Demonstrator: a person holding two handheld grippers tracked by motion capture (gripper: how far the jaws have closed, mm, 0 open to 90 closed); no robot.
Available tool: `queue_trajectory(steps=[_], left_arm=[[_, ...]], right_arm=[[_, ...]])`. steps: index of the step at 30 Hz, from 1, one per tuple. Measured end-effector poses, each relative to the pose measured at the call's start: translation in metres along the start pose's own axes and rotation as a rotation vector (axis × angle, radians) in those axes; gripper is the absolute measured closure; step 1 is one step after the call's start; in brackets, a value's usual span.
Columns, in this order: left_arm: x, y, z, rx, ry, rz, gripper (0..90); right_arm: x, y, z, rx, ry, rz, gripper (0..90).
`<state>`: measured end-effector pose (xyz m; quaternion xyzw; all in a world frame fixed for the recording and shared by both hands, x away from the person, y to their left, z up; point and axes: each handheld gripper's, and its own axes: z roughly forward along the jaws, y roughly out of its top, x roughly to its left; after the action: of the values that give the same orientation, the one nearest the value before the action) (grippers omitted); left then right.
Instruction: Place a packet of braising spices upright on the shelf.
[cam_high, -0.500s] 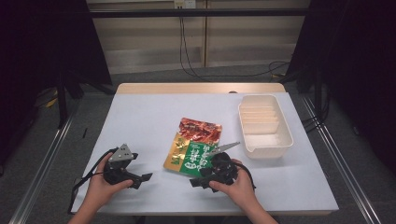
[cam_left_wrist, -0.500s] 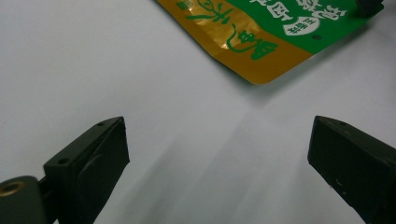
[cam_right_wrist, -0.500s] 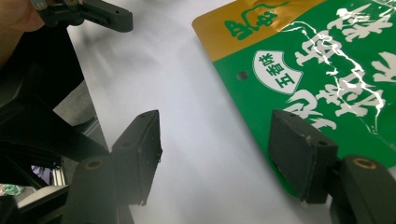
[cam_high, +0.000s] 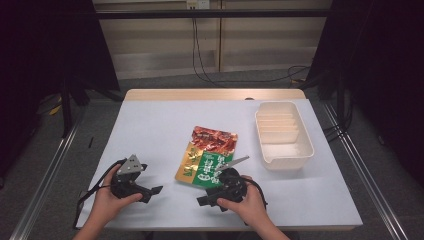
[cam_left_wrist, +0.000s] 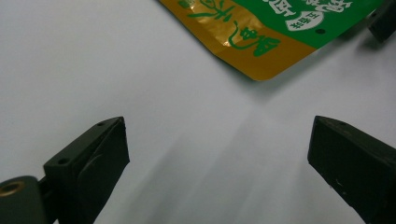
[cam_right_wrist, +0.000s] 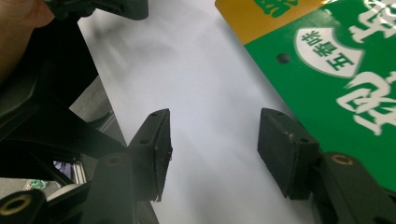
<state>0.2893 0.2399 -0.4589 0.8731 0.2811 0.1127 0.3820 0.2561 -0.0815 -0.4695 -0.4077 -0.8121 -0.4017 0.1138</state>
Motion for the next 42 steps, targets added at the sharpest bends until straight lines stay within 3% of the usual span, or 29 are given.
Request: queue_trajectory(steps=[4, 6, 11, 14, 15, 21, 22, 32, 36, 42], left_arm=[[0.001, 0.001, 0.0, 0.014, 0.007, 0.021, 5.1], [0.0, -0.001, 0.002, -0.016, 0.005, 0.006, 5.1], [0.0, 0.0, 0.001, -0.001, 0.002, -0.003, 5.1], [0.001, 0.0, 0.001, -0.001, 0.0, 0.015, 5.1], [0.001, 0.0, 0.002, -0.001, 0.0, 0.015, 5.1], [0.002, 0.001, 0.001, 0.013, 0.003, 0.016, 5.2], [0.001, 0.0, 0.002, -0.002, 0.004, 0.013, 5.1], [0.001, 0.0, 0.001, 0.008, 0.007, 0.019, 5.3], [0.0, 0.0, 0.002, 0.01, -0.006, 0.005, 5.4], [-0.002, 0.001, 0.004, -0.004, -0.06, -0.004, 12.9]], right_arm=[[-0.002, 0.0, 0.004, -0.003, -0.003, 0.044, 44.9], [-0.004, -0.001, 0.004, -0.001, -0.007, 0.065, 46.2], [-0.007, -0.002, 0.001, -0.007, -0.018, 0.106, 50.6], [-0.01, -0.002, -0.003, -0.023, -0.028, 0.12, 49.9], [-0.01, -0.002, -0.004, -0.021, -0.05, 0.116, 50.7], [-0.012, -0.004, -0.005, -0.016, -0.063, 0.125, 51.9], [-0.012, -0.003, -0.005, -0.025, -0.056, 0.136, 51.3], [-0.019, -0.004, -0.016, -0.103, -0.08, 0.207, 51.7], [-0.023, -0.006, -0.018, -0.107, -0.113, 0.218, 48.4], [-0.025, -0.008, -0.02, -0.121, -0.095, 0.244, 48.2]])
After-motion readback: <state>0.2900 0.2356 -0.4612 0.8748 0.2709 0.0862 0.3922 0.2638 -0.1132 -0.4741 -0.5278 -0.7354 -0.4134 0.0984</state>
